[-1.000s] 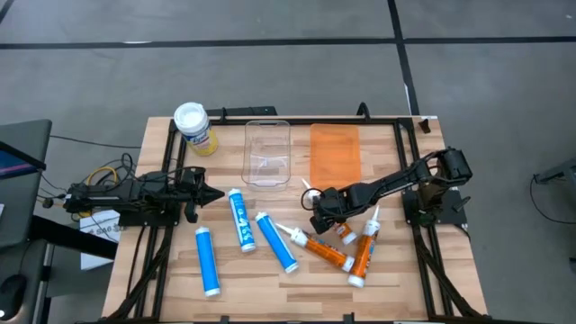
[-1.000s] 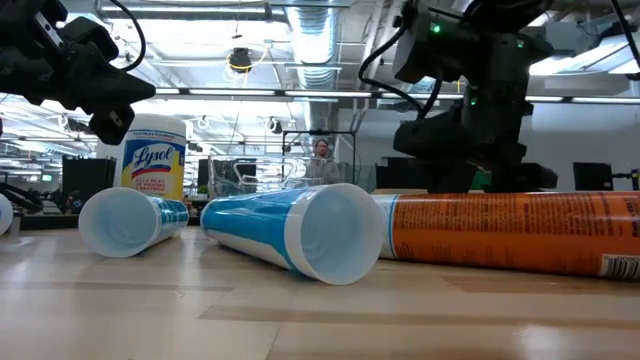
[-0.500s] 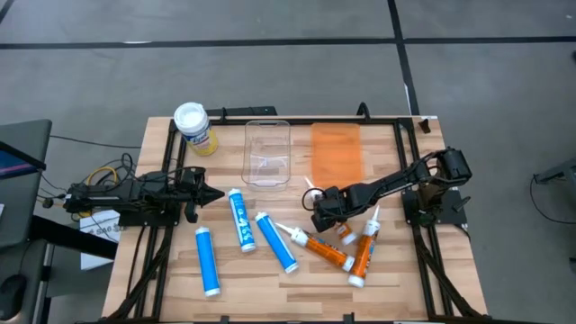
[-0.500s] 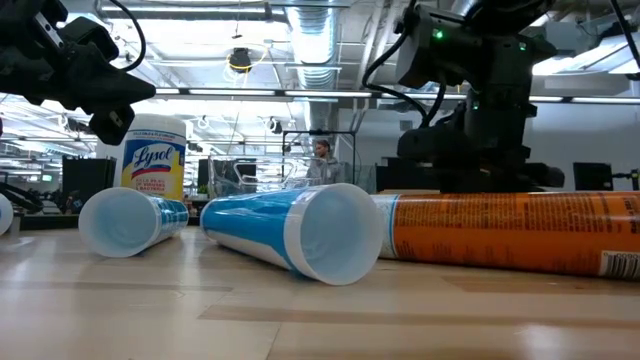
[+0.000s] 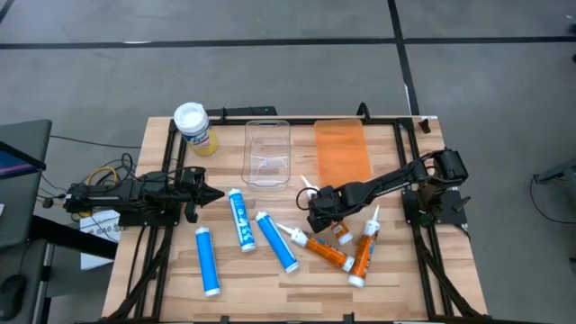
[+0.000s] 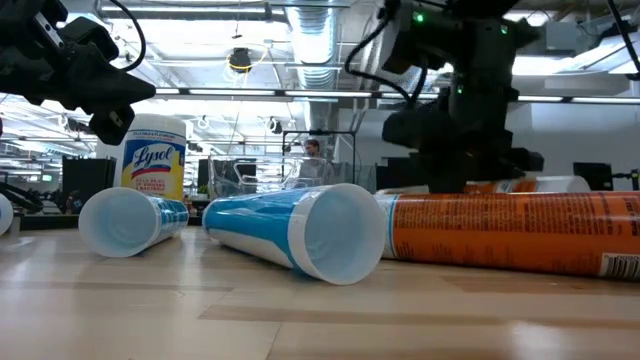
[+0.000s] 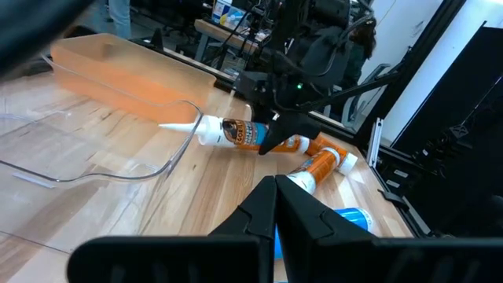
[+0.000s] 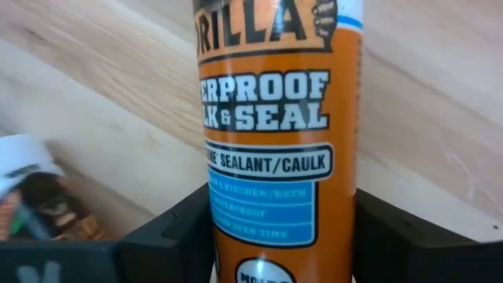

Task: Pick & place silicon tubes, Sealant and Lysol wipes
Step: Put the middle orange sealant into the orange bin

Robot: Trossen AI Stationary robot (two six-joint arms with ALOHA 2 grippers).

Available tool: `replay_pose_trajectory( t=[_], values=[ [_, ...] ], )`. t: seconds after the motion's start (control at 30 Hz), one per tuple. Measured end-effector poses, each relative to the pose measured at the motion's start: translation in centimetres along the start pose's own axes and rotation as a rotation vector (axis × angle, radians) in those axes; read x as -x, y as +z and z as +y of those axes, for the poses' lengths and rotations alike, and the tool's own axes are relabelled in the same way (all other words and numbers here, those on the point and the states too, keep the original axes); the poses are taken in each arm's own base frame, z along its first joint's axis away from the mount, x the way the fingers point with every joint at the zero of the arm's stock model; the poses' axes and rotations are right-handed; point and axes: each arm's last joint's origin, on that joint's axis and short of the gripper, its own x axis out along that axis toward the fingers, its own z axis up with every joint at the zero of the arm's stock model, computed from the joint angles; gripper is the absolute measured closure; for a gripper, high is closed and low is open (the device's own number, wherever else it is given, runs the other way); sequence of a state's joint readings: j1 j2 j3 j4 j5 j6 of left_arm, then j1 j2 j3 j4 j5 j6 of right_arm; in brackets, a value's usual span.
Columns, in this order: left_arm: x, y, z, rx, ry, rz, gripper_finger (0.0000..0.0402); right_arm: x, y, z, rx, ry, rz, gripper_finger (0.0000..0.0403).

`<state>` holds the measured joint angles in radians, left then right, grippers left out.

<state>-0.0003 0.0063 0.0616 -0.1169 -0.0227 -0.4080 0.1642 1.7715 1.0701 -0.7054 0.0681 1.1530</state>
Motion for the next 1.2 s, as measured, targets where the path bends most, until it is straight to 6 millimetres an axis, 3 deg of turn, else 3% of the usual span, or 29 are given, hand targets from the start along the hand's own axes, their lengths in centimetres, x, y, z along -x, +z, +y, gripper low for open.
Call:
replay_pose_trajectory(
  t=[0.27,0.57,0.77,0.93,1.2],
  values=[
    [0.0,0.0,0.0,0.000,0.000,0.000,0.0402,3.4,1.1,2.3,0.049,0.050,-0.031,0.0214],
    [0.0,0.0,0.0,0.000,0.000,0.000,0.0402,9.9,2.3,3.4,0.054,-0.049,-0.068,0.0212],
    [0.0,0.0,0.0,0.000,0.000,0.000,0.0402,13.4,2.9,2.4,0.044,-0.193,-0.111,0.0215],
    [0.0,0.0,0.0,0.000,0.000,0.000,0.0402,15.2,4.0,0.6,-0.023,-0.335,-0.197,0.0213],
    [0.0,0.0,0.0,0.000,-0.008,0.000,0.0402,15.9,7.9,-2.4,-0.200,-0.414,-0.341,0.0215]
  ],
)
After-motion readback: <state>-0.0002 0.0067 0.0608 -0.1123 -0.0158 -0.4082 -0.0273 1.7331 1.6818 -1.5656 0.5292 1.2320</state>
